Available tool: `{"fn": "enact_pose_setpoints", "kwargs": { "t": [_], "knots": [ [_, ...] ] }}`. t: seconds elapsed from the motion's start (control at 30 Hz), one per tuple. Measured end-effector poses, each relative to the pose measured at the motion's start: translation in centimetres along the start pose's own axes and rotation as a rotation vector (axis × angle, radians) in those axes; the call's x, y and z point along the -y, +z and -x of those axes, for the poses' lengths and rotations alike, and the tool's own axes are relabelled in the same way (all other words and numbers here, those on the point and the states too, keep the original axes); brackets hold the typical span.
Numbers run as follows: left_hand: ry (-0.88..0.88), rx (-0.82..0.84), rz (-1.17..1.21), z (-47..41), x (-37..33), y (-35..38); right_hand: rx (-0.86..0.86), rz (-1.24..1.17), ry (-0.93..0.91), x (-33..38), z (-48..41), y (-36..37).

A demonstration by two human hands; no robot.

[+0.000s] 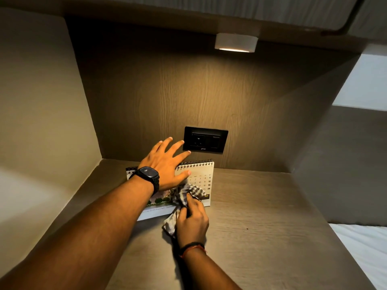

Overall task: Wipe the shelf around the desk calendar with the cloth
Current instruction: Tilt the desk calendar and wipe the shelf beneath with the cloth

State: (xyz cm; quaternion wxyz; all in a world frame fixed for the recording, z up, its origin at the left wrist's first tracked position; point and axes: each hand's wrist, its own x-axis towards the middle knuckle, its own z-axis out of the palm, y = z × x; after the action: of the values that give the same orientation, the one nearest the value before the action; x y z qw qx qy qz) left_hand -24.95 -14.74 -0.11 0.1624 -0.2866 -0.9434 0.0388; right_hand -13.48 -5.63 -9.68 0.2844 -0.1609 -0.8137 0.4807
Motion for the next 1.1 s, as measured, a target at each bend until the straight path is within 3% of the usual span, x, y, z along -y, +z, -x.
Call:
{"fn": "enact_pose_setpoints", "kwargs": {
  "t": [0.13,0.33,0.47,0.53,0.6,0.73,0.93,1.0,1.1],
  "knots": [
    [0.009,0.016,-0.021,0.0,0.0,0.1,-0.227,-0.091,0.183,1.6,-1.4,0.8],
    [0.016,0.034,-0.017,-0.3,0.3,0.5,0.087,0.073,-0.134,-0.1,0.7,0.2],
    [0.019,0.027,-0.038,-0.3,0.4,0.7,-0.109,0.015,0.165,0.1,-1.5,-0.2],
    [0.018,0.030,-0.049,-0.3,0.4,0.8,-0.148,-0.029,0.204,0.9,-2.3,-0.1],
    [0.017,0.030,-0.046,-0.4,0.4,0.8,-0.106,-0.021,0.100,1.4,-2.1,-0.2],
    [0.017,0.035,-0.042,-0.6,0.5,1.0,0.198,0.121,-0.207,0.1,-0.1,-0.6],
    [0.012,0.029,-0.041,-0.5,0.4,1.0,-0.087,0.002,0.166,0.8,-2.7,-0.6],
    [0.011,0.036,-0.035,-0.6,0.4,0.9,-0.068,0.007,0.112,1.6,-2.4,-0.3],
    [0.020,0.039,-0.032,-0.6,0.5,0.8,0.067,0.084,-0.183,1.0,-1.0,-0.5]
  ]
}}
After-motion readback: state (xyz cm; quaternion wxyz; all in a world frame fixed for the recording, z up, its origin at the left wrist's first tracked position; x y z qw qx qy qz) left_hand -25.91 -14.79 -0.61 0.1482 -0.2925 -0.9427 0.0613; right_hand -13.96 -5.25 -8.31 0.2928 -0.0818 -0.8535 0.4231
